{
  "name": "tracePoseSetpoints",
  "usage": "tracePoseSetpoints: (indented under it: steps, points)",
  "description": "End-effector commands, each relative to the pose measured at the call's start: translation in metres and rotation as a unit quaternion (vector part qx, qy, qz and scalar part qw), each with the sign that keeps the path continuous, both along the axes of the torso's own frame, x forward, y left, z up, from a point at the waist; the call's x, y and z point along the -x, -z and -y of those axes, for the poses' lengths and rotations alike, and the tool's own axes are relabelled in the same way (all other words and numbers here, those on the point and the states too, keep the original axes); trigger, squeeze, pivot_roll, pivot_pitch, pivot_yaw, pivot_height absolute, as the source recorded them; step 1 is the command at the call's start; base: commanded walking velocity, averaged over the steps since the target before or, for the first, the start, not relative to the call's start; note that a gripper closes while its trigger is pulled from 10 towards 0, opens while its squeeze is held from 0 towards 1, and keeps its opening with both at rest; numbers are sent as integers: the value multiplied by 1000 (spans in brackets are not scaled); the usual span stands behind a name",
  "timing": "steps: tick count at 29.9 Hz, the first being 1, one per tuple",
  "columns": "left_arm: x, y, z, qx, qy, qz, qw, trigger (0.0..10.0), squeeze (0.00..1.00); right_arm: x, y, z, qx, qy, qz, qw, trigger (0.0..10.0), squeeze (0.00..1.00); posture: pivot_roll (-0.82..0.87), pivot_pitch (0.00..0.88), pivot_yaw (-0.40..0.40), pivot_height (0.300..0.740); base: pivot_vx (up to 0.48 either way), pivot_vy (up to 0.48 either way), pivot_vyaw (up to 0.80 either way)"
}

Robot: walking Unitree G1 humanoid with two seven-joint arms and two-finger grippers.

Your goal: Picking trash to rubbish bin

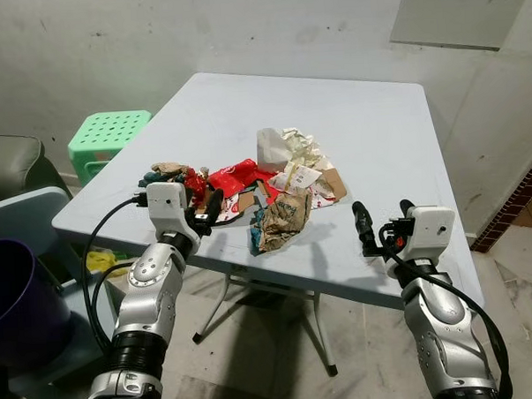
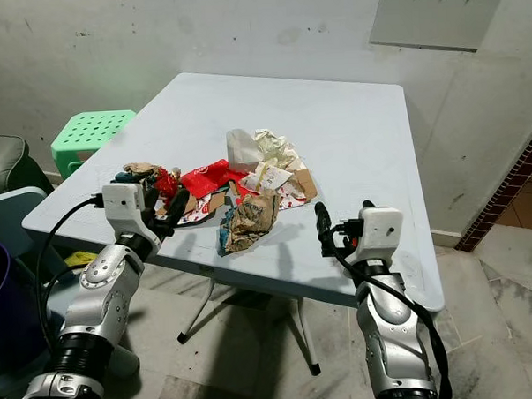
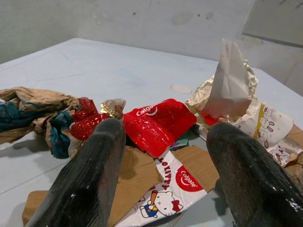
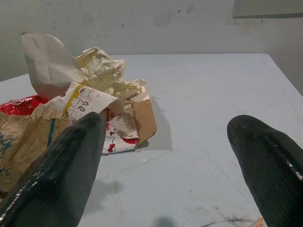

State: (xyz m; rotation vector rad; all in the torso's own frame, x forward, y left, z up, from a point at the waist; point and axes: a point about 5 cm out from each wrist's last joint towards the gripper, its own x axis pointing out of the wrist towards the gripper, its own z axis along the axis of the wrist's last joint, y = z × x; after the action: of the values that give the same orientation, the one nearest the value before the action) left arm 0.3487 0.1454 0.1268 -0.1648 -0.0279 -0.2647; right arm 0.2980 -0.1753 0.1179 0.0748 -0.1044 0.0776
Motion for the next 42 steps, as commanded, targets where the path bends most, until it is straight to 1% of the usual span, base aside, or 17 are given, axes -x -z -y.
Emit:
tracePoseSetpoints:
  steps: [1, 18, 21, 22, 24, 25, 28, 30, 36, 42]
  points:
    - [-2, -3, -1, 2, -2, 2, 1000, 10000, 0, -1, -2, 2, 1, 5, 4, 1000, 10000, 0, -60, 0, 9, 740, 0, 0, 0]
    - [-1, -1, -3, 3, -6, -3, 1000, 10000, 0, 3, 4, 0, 1, 2, -8, 1000, 10000, 0, -57, 0, 4, 740, 0, 455, 0]
    - [-1, 0, -4, 5, -14, -7, 1000, 10000, 0, 3, 4, 0, 1, 0, -9, 1000, 10000, 0, -57, 0, 4, 740, 0, 407, 0]
    - [-2, 0, -4, 4, -20, -9, 1000, 10000, 0, 4, 4, 0, 1, 0, -9, 1000, 10000, 0, -56, 0, 2, 740, 0, 0, 0]
    - [-2, 3, -1, -21, -17, -18, 999, 10000, 0, 4, 4, 0, 1, -1, -10, 1000, 10000, 0, -56, 0, 2, 740, 0, 0, 0]
    - [-2, 3, -1, -23, -18, -19, 999, 10000, 0, 4, 4, 0, 1, -2, -10, 1000, 10000, 0, -58, 0, 2, 740, 0, 0, 0]
    - [-2, 3, -1, -24, -19, -21, 999, 10000, 0, 5, 5, -1, 2, -4, -13, 1000, 10000, 0, -58, 0, 1, 740, 0, 0, 0]
    - [-2, 2, 1, -13, -11, -21, 1000, 10000, 0, 5, 6, -1, 2, -6, -16, 1000, 10000, 0, -59, 0, 1, 740, 0, 0, 0]
    - [-3, 1, 0, -19, -12, -18, 1000, 10000, 0, 7, 7, -1, 3, -10, -20, 1000, 10000, 0, -60, 0, -1, 740, 0, 0, 0]
    - [-3, -1, 0, -18, -10, -13, 1000, 10000, 0, 7, 7, -2, 3, -13, -22, 1000, 10000, 0, -61, 0, -3, 740, 364, 0, 0]
